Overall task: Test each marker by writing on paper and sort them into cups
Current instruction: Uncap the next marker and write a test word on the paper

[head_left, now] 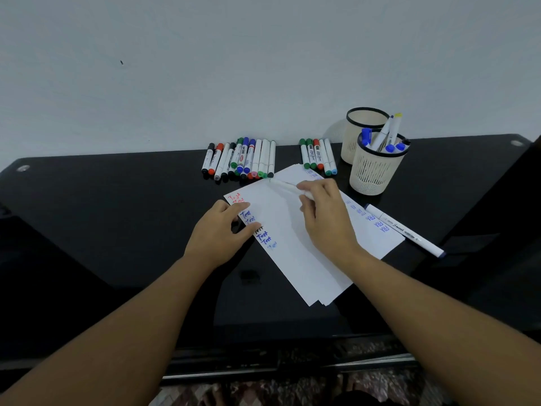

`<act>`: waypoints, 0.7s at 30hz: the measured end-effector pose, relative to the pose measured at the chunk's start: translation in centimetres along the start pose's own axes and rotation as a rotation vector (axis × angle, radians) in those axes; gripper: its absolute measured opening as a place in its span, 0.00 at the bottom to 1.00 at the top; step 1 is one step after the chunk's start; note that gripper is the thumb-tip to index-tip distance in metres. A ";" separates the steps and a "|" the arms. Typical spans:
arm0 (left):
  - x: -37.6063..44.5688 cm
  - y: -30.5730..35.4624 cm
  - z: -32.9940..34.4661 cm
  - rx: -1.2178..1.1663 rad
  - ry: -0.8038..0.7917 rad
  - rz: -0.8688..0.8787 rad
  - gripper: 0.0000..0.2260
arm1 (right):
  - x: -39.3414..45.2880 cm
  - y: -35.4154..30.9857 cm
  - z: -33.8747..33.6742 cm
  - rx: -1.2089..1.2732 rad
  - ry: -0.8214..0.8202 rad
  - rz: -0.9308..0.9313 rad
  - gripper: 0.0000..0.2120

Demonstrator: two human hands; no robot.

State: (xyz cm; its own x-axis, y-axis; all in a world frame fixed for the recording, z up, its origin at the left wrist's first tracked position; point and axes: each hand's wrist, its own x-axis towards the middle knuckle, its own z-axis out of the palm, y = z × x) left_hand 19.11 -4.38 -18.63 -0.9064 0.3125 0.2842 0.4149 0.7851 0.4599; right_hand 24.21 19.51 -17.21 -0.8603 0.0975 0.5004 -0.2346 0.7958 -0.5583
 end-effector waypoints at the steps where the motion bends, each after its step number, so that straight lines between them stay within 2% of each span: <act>1: 0.0 0.0 0.0 -0.001 0.001 -0.001 0.26 | 0.3 0.2 -0.3 -0.107 -0.033 -0.069 0.13; 3: -0.1 -0.1 0.1 -0.010 0.009 0.000 0.25 | 1.6 0.9 -1.8 -0.309 -0.145 -0.139 0.13; 5: 0.0 -0.1 0.2 -0.014 0.019 0.001 0.25 | 3.4 2.1 -4.0 -0.454 -0.155 -0.159 0.13; 7: 0.1 -0.1 0.2 -0.012 0.020 0.002 0.25 | 4.5 3.0 -5.6 -0.430 -0.130 -0.077 0.12; 10: 0.3 0.1 0.2 -0.013 0.021 0.011 0.26 | 4.7 2.7 -5.5 -0.143 0.024 -0.013 0.17; 12: 0.3 0.1 0.1 -0.021 0.029 0.010 0.25 | 4.4 1.6 -4.3 0.093 0.082 0.093 0.17; 19: 0.1 0.1 0.1 -0.015 0.029 0.002 0.25 | 3.3 -1.8 -1.8 0.698 0.115 0.465 0.05; 21: 0.1 0.1 0.2 -0.011 0.029 0.002 0.25 | 3.4 -2.2 -1.6 0.819 0.097 0.523 0.06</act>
State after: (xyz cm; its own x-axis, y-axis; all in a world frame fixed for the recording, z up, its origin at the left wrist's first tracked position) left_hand 19.04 -4.21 -18.71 -0.9028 0.2984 0.3098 0.4180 0.7786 0.4680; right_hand 22.49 19.02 -13.20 -0.9130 0.3977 0.0906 -0.1074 -0.0203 -0.9940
